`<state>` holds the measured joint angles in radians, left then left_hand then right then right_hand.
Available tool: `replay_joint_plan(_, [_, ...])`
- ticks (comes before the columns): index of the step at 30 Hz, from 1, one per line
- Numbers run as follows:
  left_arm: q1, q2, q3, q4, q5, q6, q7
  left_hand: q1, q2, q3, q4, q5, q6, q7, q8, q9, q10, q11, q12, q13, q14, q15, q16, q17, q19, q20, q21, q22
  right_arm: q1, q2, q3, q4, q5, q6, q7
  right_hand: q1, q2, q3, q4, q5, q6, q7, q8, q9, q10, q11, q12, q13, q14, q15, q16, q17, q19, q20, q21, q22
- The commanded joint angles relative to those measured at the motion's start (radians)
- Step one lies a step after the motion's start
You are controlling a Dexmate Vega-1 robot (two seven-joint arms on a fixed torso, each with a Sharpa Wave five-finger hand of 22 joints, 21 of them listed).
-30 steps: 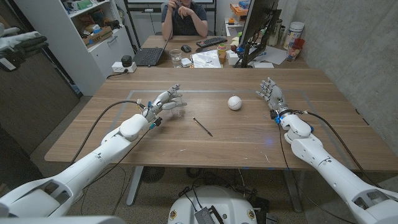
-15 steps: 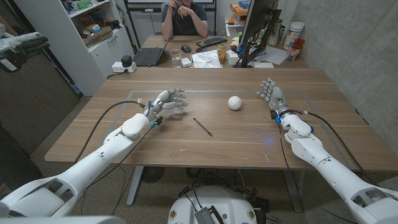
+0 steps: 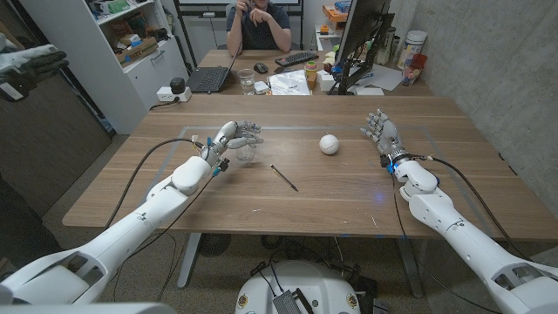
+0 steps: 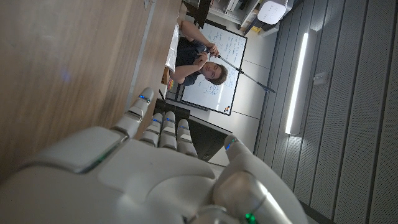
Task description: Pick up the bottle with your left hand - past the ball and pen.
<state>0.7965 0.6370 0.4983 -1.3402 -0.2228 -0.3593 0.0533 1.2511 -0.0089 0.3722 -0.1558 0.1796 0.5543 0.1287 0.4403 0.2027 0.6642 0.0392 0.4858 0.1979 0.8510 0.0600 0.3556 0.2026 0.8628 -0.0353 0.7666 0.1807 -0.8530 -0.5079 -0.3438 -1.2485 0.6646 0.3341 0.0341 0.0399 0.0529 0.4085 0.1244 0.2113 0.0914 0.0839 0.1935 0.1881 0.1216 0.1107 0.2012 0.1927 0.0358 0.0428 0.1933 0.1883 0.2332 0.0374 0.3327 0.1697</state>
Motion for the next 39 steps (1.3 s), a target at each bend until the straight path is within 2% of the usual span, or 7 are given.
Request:
replay_joint_plan(1, [0.023,0.000,-0.033,-0.069,0.023,-0.010,0.073,0.053,0.074,-0.003,0.000,0.001,0.011,-0.002,0.000,0.003,0.096,-0.100,-0.001,0.004,0.179,-0.297,-0.001,0.002,0.079,-0.090,0.011,0.002,-0.004,-0.004,0.004,0.000,0.003,0.011,0.010,-0.004,0.001,-0.002,-0.002,0.009,0.006,0.000,0.007,0.004,0.005,0.002,0.004,0.005,0.009,0.002,0.005,0.003,0.006,-0.003,-0.004,0.004])
replay_joint_plan(9, [0.029,0.002,-0.054,-0.106,-0.008,0.014,0.070,0.053,0.081,-0.002,0.002,0.001,0.017,-0.006,-0.005,0.005,0.097,-0.103,-0.007,0.005,0.176,-0.295,-0.007,0.002,0.075,-0.090,0.014,0.002,-0.006,-0.005,0.005,-0.001,0.006,0.013,0.015,-0.004,0.001,-0.003,-0.002,0.009,0.006,0.000,0.006,0.004,0.005,0.002,0.004,0.005,0.007,0.002,0.004,0.003,0.006,-0.002,-0.007,0.004])
replay_joint_plan(12, [0.028,-0.001,-0.064,-0.106,-0.021,0.006,0.069,0.046,0.086,-0.002,0.008,0.001,0.016,-0.008,-0.009,0.006,0.098,-0.105,-0.008,0.005,0.170,-0.291,-0.014,-0.001,0.073,-0.090,0.015,0.002,-0.003,0.003,0.008,0.007,0.027,0.016,0.040,-0.004,0.001,-0.004,-0.002,0.010,0.007,0.000,0.007,0.004,0.006,0.002,0.004,0.005,0.007,0.003,0.004,0.002,0.006,-0.003,-0.008,0.004])
replay_joint_plan(17, [0.036,-0.002,-0.082,-0.133,-0.019,-0.007,0.091,0.043,0.091,-0.001,0.010,0.001,0.018,-0.009,-0.011,0.007,0.100,-0.106,-0.010,0.005,0.173,-0.293,-0.016,-0.002,0.071,-0.090,0.016,0.002,0.008,0.000,0.002,0.011,0.006,0.018,0.030,-0.004,0.000,-0.004,-0.002,0.010,0.006,0.000,0.006,0.004,0.007,0.003,0.004,0.005,0.008,0.003,0.004,0.002,0.007,-0.002,-0.009,0.004])
replay_joint_plan(20, [0.035,-0.010,-0.090,-0.136,-0.062,-0.021,0.062,0.041,0.093,0.000,0.011,0.001,0.022,-0.009,-0.013,0.008,0.103,-0.106,-0.011,0.005,0.176,-0.293,-0.018,-0.004,0.070,-0.091,0.017,0.001,0.017,-0.001,0.001,0.015,0.019,0.007,0.051,-0.003,0.000,-0.005,-0.003,0.010,0.005,0.001,0.006,0.004,0.006,0.002,0.004,0.005,0.008,0.002,0.004,0.002,0.007,-0.002,-0.011,0.004])
replay_joint_plan(22, [0.035,0.003,-0.091,-0.161,-0.007,-0.013,0.095,0.038,0.094,0.000,0.013,0.001,0.026,-0.011,-0.013,0.008,0.108,-0.105,-0.010,0.006,0.178,-0.291,-0.019,-0.005,0.069,-0.090,0.018,0.001,0.020,-0.002,0.001,0.016,0.002,0.020,0.036,-0.003,0.000,-0.005,-0.003,0.010,0.006,0.000,0.006,0.004,0.006,0.002,0.004,0.005,0.007,0.003,0.004,0.002,0.007,-0.001,-0.011,0.004])
replay_joint_plan(39, [0.019,-0.010,-0.118,-0.210,-0.022,0.002,0.105,0.017,0.107,0.006,0.021,0.001,0.050,-0.019,-0.017,0.011,0.129,-0.109,-0.014,0.007,0.198,-0.289,-0.033,-0.014,0.075,-0.091,0.027,0.000,0.040,0.006,-0.003,0.049,0.012,0.028,0.073,-0.002,-0.002,-0.007,-0.004,0.012,0.008,0.001,0.006,0.004,0.005,0.001,0.003,0.005,0.007,0.003,0.003,0.001,0.007,-0.003,-0.017,0.004])
